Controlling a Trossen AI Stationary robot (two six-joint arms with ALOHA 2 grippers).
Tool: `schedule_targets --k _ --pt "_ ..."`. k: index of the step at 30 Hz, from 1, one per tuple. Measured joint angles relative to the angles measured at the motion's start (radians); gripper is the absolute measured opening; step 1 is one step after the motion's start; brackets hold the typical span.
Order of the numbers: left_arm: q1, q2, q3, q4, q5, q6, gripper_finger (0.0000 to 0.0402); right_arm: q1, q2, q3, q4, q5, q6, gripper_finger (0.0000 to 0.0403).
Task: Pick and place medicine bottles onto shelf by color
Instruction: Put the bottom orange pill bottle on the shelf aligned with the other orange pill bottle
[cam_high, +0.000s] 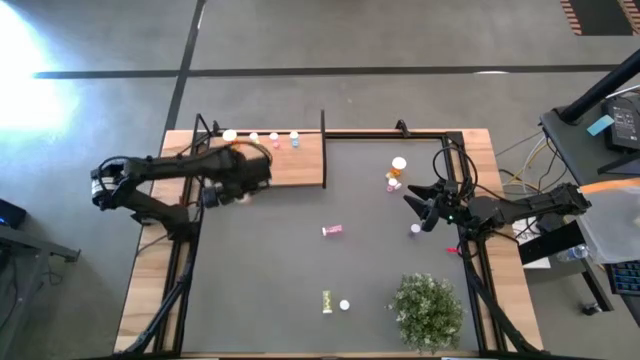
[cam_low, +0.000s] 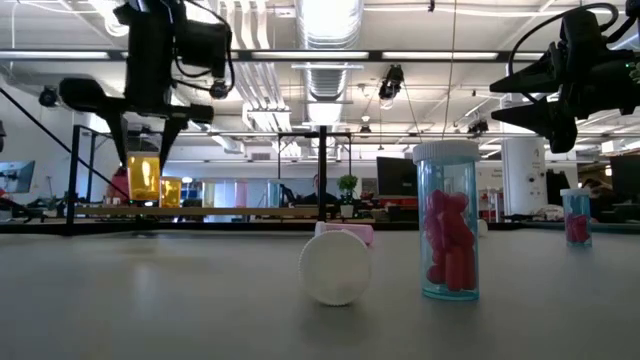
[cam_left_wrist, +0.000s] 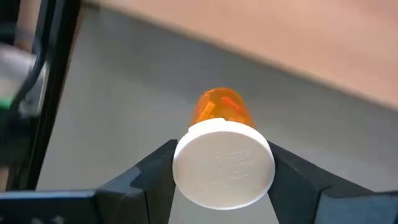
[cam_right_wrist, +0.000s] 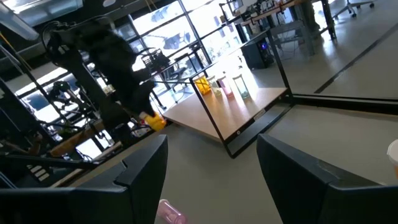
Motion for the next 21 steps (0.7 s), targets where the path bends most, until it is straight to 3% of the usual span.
schedule_targets --k 10,21 --pt "0.273 0.0 0.003 0.045 -0.001 0.247 0.0191 0.0 0.0 0.0 0.0 0.0 0.0 0.0237" --pt "0.472 0.002 0.004 0.111 0.0 0.45 0.0191 0.0 0.0 0.0 0.0 0.0 0.0 0.0237"
